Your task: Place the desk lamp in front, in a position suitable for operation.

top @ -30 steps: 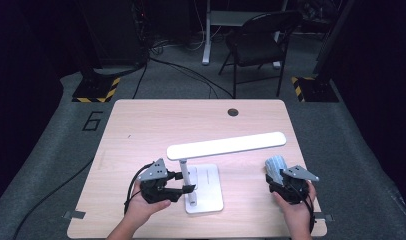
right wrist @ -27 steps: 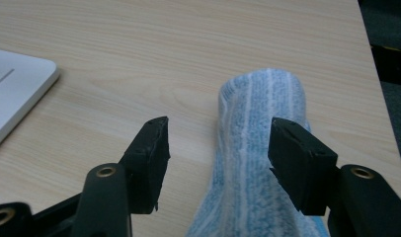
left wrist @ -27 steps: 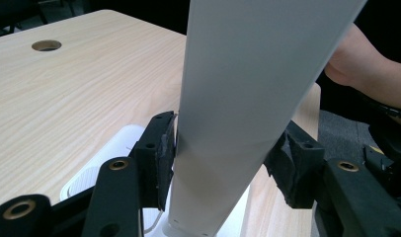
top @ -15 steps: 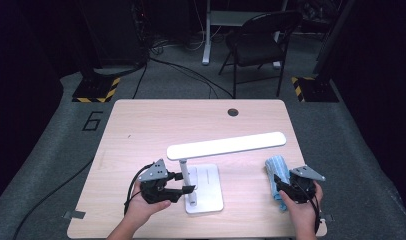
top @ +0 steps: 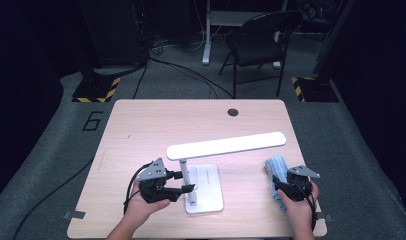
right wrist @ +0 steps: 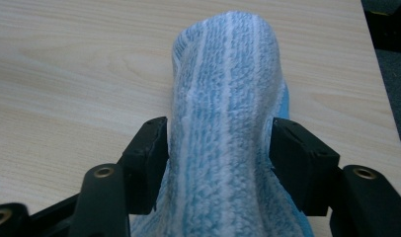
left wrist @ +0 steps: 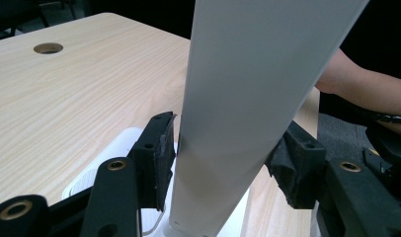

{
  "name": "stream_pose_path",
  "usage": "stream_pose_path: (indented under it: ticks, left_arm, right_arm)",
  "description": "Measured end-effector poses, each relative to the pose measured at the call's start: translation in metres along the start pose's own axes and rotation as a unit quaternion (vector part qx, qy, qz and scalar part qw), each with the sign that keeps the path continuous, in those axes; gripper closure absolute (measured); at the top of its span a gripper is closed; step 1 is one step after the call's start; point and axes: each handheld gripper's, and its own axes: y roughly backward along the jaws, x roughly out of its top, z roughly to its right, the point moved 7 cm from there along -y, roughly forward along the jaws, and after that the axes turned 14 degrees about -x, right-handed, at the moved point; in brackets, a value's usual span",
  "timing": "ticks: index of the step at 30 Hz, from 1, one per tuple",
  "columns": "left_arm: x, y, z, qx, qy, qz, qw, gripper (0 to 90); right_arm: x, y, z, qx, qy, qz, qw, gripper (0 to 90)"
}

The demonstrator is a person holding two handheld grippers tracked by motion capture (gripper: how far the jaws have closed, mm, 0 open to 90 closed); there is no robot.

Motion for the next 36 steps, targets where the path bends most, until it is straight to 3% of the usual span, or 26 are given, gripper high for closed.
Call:
stream_pose_path:
  ticks: [2,5,14,23,36]
  left_arm:
    - [0.001,0.001,0.0,0.001,0.0,0.002,1.0,46.6]
    - [0.002,0.002,0.001,-0.001,-0.002,0.001,1.0,46.5]
    - [0.005,0.004,0.002,-0.004,-0.006,0.004,1.0,46.1]
    - [0.009,0.008,0.003,-0.001,-0.006,0.014,0.9999,46.1]
    - [0.01,0.008,0.004,-0.01,-0.005,0.01,0.9999,48.4]
  right_arm:
    - [-0.001,0.0,0.0,0.001,0.004,-0.002,1.0,41.1]
    - [-0.004,-0.003,-0.002,0.006,0.008,-0.011,0.9999,51.6]
    - [-0.003,0.001,-0.003,0.004,0.015,-0.012,0.9998,60.2]
    - [0.001,0.008,-0.015,0.018,0.033,-0.005,0.9993,61.2]
    - [0.006,0.017,-0.035,0.043,0.042,0.006,0.9982,61.2]
